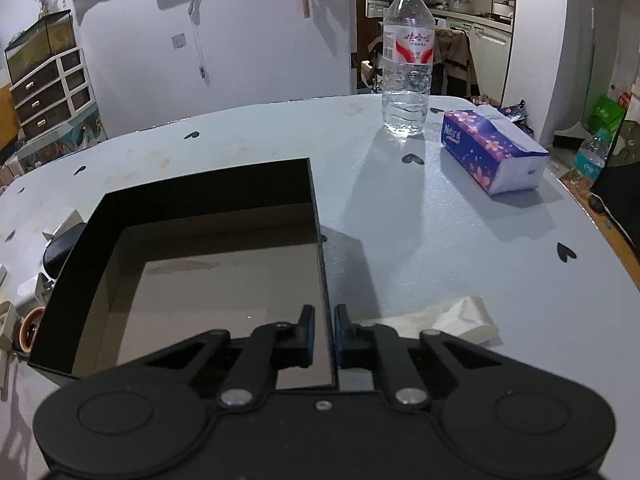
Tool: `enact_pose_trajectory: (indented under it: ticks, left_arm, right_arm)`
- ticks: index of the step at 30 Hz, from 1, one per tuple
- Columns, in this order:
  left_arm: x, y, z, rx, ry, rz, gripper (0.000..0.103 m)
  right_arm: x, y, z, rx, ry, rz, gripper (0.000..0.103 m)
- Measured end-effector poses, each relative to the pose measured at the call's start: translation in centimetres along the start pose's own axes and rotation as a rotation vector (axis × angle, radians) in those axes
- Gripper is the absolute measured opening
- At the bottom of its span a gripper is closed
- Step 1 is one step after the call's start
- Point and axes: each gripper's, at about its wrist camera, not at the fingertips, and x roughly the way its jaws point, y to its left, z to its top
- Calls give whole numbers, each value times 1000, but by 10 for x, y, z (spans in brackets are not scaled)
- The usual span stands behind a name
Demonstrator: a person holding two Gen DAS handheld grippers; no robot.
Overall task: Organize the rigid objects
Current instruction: 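Move the right tool beside the black box while the left tool grasps the beige soap dish, then carry the beige soap dish with the left tool into the black box and release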
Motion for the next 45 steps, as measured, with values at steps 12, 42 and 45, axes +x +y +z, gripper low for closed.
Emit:
enact_pose_trajectory:
  ticks: [12,42,45]
  left_arm:
    - [21,-12,4,12,9,-1,74]
    - [-56,-60,39,188,-290,-202,49]
    - [-71,-83,44,244,-329,-285,49]
  right_arm:
    - [0,0,-3,-9,-10,-12,5]
    - [3,-5,-5,19,-7,17,5]
    - [3,-6,-6,19,-8,22,5]
